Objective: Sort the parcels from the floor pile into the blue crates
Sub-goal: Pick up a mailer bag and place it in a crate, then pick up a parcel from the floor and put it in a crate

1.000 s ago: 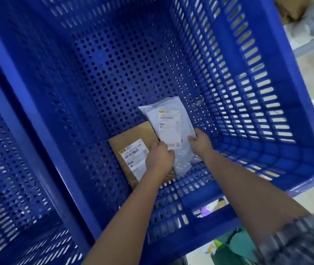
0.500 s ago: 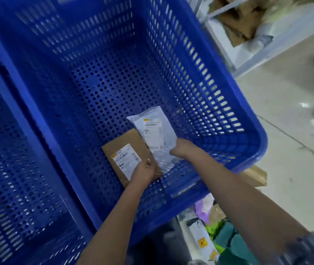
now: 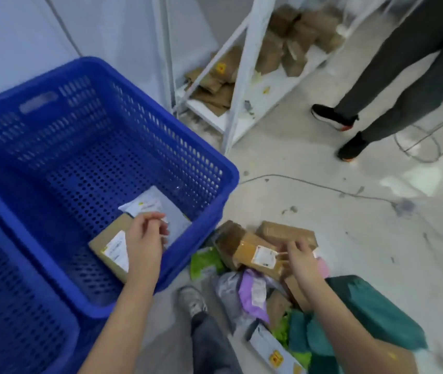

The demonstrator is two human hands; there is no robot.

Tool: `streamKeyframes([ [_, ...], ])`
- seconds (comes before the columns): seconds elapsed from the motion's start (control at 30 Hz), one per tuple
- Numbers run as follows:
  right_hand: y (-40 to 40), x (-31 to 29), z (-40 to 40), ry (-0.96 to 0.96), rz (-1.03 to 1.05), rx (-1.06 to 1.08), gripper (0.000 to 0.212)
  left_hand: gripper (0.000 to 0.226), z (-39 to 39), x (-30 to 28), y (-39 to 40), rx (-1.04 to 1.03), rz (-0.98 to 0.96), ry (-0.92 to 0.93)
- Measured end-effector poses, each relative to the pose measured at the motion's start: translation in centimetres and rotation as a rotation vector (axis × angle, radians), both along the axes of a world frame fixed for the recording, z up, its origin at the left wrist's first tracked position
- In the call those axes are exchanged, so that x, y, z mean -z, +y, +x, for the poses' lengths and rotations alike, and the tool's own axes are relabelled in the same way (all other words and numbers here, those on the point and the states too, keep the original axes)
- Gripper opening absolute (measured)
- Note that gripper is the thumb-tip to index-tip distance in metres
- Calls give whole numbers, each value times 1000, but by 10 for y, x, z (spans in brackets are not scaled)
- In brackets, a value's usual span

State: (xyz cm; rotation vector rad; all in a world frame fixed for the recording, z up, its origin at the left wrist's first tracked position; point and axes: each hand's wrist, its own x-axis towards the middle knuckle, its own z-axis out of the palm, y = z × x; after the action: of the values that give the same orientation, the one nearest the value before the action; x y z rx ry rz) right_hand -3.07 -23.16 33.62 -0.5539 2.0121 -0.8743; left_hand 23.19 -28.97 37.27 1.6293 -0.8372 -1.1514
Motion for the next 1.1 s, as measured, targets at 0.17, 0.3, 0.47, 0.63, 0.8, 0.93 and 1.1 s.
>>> streamKeyframes([
  [0.17,154,41,-56,-147,415,35,25,31,-36,7,97,308,-91,-83],
  [0.3,282,56,-71,-125,745,-128,26,31,-61,44,169,425,171,-115],
  [0.47,391,63,-101,-176,903,-213,11,25,-83,105,249,532,654,-190],
  [0.63,442,82,-148,-180,856,-107,10,24,-123,143,299,631,839,-287],
  [0.8,466,117,-201,-202,743,-81,12,15,-193,174,336,720,856,-373],
  [0.93,483,142,-245,-240,651,-18,12,13,-264,205,380,819,883,-399],
  [1.1,496,189,-298,-232,638,2,11,9,-346,245,408,909,905,-397],
])
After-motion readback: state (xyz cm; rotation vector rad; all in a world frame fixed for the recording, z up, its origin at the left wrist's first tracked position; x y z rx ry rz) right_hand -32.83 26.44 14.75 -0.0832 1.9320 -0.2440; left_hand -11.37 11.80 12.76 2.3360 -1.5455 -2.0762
